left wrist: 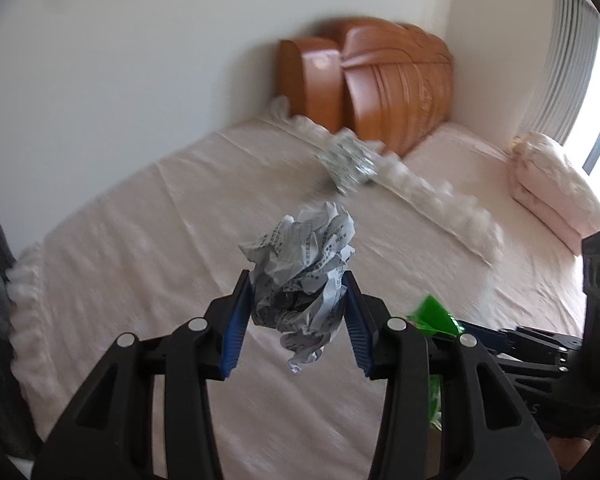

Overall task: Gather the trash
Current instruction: 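Carry the paper and green bag to the wastebasket and release both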

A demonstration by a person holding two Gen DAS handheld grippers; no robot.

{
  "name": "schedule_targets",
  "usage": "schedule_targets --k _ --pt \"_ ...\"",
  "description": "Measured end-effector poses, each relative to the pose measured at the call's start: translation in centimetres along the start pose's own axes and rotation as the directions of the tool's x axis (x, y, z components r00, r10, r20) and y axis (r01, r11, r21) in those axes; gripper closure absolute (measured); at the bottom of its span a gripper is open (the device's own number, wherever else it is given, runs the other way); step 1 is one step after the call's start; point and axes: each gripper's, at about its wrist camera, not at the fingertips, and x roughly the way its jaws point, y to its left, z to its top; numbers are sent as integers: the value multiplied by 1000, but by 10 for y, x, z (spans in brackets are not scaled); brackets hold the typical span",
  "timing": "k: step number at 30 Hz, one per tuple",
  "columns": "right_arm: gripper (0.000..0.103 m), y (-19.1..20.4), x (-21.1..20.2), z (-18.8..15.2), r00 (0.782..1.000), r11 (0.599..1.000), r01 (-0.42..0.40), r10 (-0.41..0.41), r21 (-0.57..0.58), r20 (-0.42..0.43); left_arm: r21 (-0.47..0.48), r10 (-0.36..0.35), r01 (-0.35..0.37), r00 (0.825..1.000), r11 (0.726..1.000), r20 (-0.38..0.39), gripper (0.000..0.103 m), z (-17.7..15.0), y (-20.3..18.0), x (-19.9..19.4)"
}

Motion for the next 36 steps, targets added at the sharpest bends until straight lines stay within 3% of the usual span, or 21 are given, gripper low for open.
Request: schedule_targets --k 11,16,21,25,31,34,36 --pt "68 -40 -48 -40 998 999 45 -46 28 37 118 -70 72 997 990 -23 60 -27 -72 -18" --pt "68 -81 -82 -53 989 989 116 -124 96 84 178 -117 120 993 977 -29 60 -28 -109 -20" --pt "68 -138 -123 -76 959 951 238 -263 196 108 249 -213 217 976 944 -43 59 -37 -164 -15" --pt "68 -180 -148 -100 930 908 322 -357 268 92 291 -300 318 948 902 -106 59 -50 -215 -4" --pt "68 -230 -148 -129 918 869 367 -396 333 22 352 -331 371 928 859 -172 59 -64 -265 6" --pt "64 -246 -135 -135 917 858 380 -400 345 -16 381 -331 379 925 843 -187 59 -70 -281 7" --pt "40 -254 -134 -138 919 852 373 -393 367 -22 390 -329 381 924 839 -195 59 -72 -285 7"
